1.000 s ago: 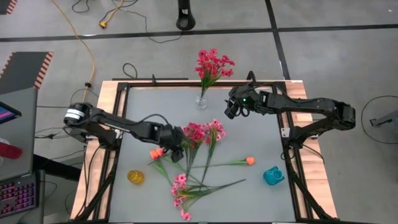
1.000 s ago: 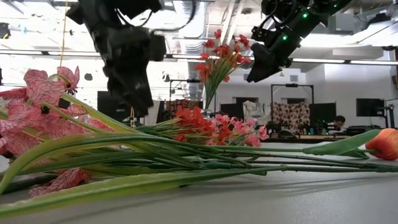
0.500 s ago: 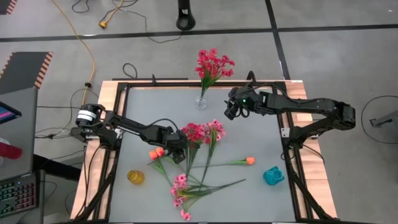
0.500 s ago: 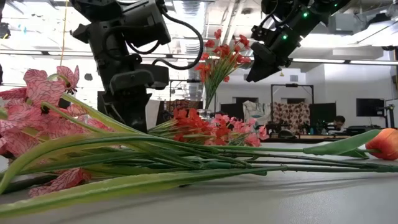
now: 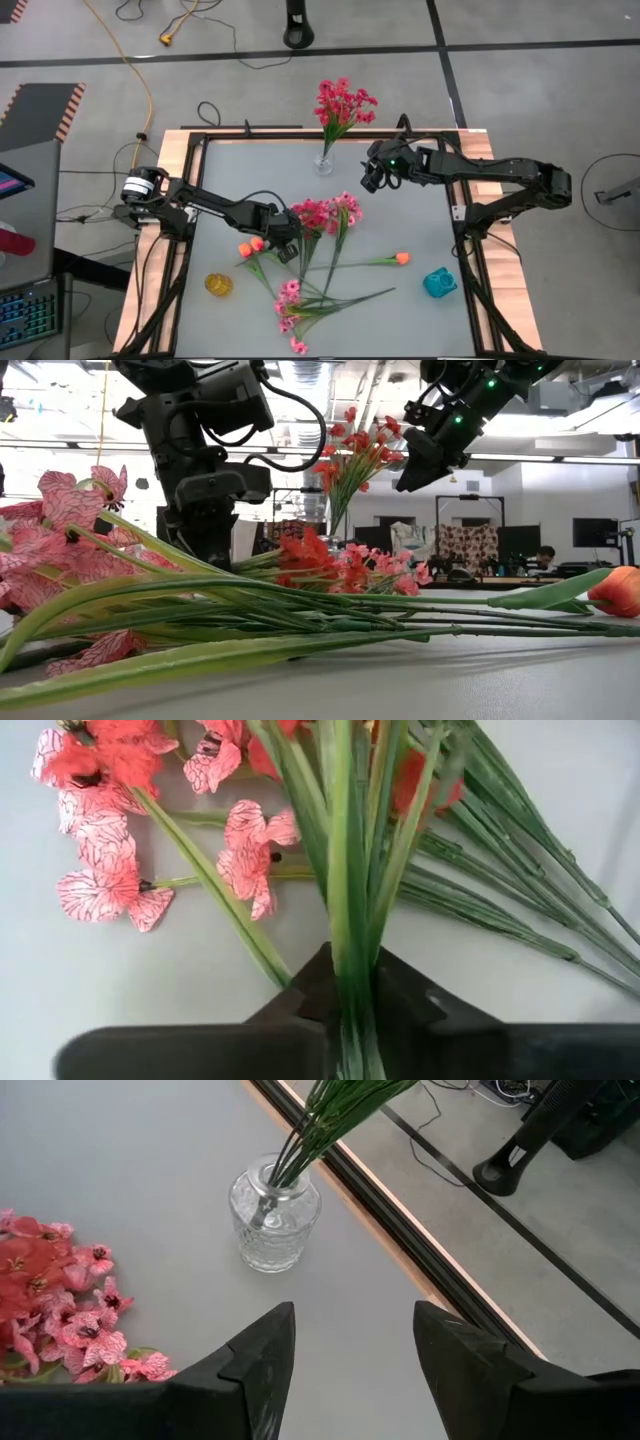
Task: Sort flowers into vase by color
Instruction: Put the red flowers into the transparent vase
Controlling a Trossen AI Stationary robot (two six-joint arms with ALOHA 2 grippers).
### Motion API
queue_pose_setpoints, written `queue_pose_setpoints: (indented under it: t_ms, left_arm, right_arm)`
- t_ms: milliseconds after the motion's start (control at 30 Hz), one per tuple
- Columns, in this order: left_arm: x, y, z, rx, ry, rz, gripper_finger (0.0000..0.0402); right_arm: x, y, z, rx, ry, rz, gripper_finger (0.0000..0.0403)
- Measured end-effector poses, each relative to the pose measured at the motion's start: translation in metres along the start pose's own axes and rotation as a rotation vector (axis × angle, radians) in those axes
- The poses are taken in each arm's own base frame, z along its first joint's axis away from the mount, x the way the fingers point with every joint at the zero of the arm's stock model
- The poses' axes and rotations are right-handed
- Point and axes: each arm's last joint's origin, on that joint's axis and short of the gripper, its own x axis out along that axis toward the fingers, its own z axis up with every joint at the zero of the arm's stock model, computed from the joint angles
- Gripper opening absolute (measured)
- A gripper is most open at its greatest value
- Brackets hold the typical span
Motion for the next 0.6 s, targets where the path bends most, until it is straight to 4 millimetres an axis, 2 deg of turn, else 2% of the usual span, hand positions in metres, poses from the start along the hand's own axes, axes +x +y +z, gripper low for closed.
queue_pose_setpoints:
  t_ms: [100,267,467,600]
  left_arm:
    - [-0.001,-0.001,0.001,0.0,0.003,0.002,0.0006]
    - [-0.011,-0.006,0.011,0.057,0.01,0.006,0.001]
    - [-0.034,-0.014,0.032,0.162,-0.018,-0.008,0.0003]
    - [-0.052,-0.012,0.044,0.208,-0.079,-0.02,0.0003]
  right_arm:
    - [0.0,0.0,0.0,0.0,0.0,0.0,0.023]
    - [0.0,0.0,0.0,0.0,0.0,0.0,0.023]
    - [0.0,0.0,0.0,0.0,0.0,0.0,0.023]
    - [0.0,0.0,0.0,-0.001,0.001,0.0,0.023]
